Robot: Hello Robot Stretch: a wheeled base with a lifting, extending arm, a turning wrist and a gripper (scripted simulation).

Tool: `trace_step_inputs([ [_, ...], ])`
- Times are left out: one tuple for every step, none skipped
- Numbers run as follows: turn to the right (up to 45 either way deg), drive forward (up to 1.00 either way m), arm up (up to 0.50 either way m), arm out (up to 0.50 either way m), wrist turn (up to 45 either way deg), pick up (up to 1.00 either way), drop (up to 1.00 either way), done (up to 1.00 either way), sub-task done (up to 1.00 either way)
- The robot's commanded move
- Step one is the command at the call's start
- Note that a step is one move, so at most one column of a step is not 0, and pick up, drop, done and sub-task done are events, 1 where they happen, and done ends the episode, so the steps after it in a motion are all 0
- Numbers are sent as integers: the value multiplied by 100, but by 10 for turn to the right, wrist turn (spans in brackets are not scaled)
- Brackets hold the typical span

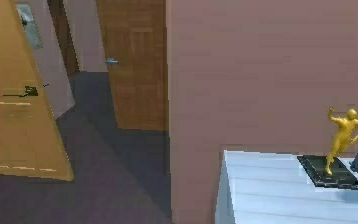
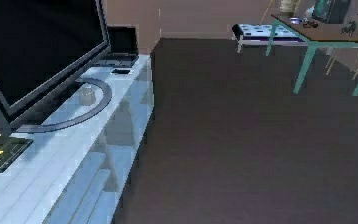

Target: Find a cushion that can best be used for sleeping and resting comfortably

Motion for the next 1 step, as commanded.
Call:
trace_step_inputs([
  [0,5,0,0,0,0,0,0,0],
])
